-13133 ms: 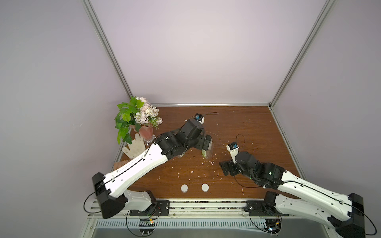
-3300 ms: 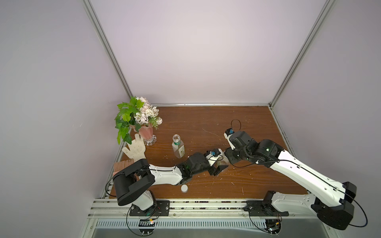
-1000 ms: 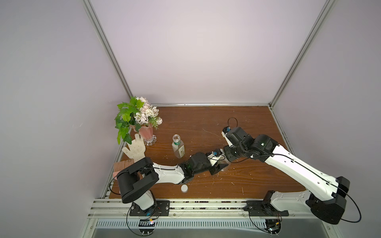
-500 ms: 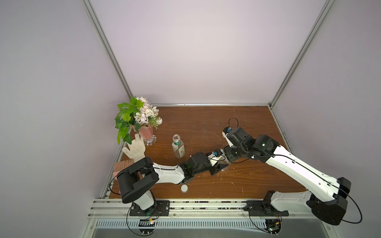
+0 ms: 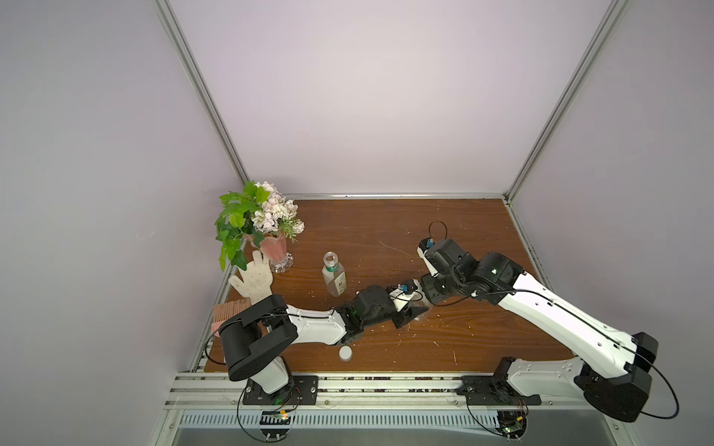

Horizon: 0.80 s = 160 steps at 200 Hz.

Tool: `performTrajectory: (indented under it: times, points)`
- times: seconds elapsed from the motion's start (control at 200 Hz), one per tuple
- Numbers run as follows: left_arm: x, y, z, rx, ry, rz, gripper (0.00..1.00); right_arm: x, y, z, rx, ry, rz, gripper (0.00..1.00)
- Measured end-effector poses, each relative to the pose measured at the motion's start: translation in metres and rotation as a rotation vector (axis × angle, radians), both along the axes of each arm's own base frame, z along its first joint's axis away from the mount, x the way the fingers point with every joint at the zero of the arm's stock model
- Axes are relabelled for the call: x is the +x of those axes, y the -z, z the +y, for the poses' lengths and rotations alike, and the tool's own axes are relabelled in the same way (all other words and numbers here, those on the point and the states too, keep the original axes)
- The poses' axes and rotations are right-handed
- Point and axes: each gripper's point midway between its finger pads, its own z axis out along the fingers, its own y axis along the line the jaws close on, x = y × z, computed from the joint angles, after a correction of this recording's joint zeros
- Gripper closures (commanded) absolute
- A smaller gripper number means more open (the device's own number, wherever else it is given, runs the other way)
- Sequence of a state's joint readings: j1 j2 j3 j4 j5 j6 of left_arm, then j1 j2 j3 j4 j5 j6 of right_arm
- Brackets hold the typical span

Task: Screw on the bottle caps
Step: Screw the bottle cap onto the plastic bottle.

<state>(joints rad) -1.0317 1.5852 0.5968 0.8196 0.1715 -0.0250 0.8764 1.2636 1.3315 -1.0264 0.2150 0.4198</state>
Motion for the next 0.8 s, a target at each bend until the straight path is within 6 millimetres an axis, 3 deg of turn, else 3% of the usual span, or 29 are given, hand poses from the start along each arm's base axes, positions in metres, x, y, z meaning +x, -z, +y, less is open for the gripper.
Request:
performTrajectory:
  times: [0.801]
  points:
    - [-0.0016,0.0000,-0.0022,0.004,0.010,0.004,0.49,0.0005,0.0002,0.0035,0.014,-0.006,0.004,0.56]
